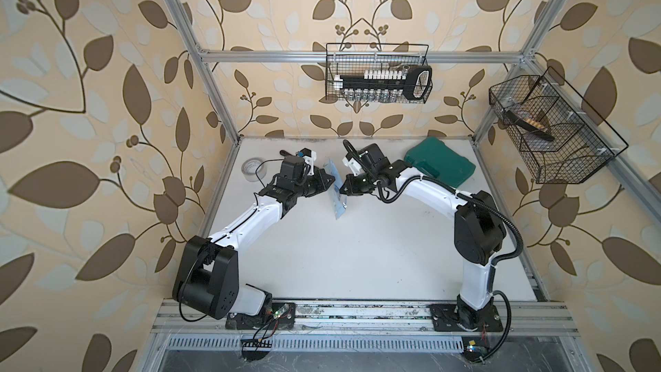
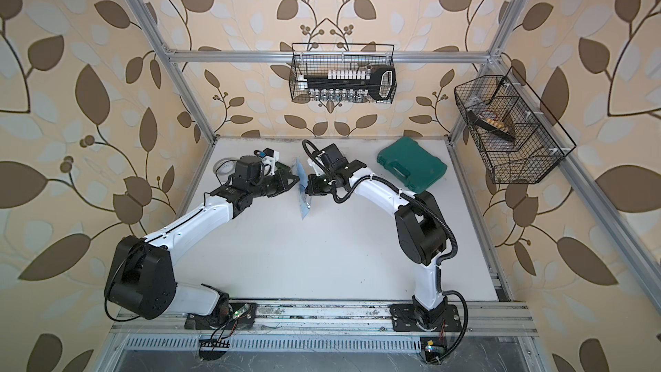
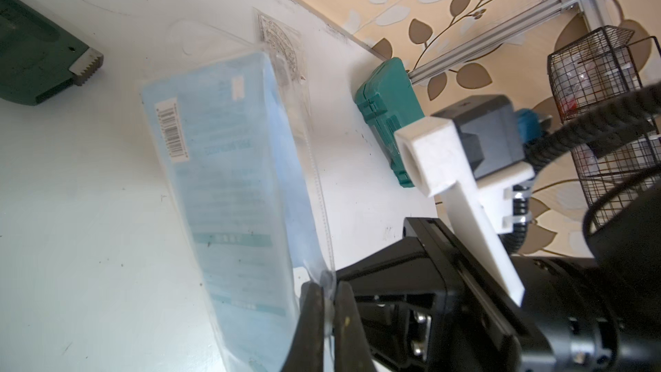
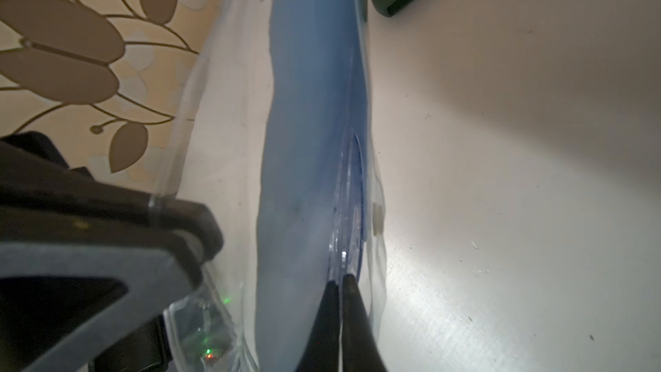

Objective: Open the ruler set and take out the ruler
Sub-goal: Take out the ruler from the ruler set bag, then place the ruler at the center of the board.

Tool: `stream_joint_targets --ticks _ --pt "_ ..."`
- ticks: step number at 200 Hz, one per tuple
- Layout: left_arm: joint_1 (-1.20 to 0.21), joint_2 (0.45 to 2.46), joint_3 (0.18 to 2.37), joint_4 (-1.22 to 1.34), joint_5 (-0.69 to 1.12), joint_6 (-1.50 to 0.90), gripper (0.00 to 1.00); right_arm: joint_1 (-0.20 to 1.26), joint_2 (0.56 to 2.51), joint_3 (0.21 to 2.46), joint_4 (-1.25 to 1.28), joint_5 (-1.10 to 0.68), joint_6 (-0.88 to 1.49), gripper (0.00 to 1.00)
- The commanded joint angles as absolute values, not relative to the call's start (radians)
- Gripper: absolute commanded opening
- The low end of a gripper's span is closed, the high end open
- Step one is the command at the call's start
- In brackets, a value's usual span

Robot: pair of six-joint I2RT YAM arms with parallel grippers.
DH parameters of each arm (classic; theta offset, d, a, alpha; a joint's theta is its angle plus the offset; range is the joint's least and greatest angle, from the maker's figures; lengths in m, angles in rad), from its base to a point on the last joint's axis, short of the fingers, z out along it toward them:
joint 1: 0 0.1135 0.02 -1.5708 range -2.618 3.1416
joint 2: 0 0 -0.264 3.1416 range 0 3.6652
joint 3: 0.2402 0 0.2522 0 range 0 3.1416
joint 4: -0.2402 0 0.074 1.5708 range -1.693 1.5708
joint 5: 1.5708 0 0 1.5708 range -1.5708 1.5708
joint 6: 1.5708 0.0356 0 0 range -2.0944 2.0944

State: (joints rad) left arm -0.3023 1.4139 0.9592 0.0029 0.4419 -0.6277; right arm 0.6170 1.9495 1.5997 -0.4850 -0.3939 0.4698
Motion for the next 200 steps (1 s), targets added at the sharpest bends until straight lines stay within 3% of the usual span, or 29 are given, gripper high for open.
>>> stream_joint_targets --ticks 1,112,200 --pt "-0.313 1.419 0.968 0.052 0.419 -0.609 0.0 0.616 1.893 1.636 -0.549 -0.318 0.427 0.0" --pt "-0.318 1.477 0.983 0.029 0.403 -0.589 0.0 0.554 1.732 1.554 -0.513 -0.242 0.432 0.0" --pt "-0.318 1.392 1.035 -0.113 0.327 -0.52 0.0 0.358 1.498 1.292 -0.469 -0.394 0.435 0.0"
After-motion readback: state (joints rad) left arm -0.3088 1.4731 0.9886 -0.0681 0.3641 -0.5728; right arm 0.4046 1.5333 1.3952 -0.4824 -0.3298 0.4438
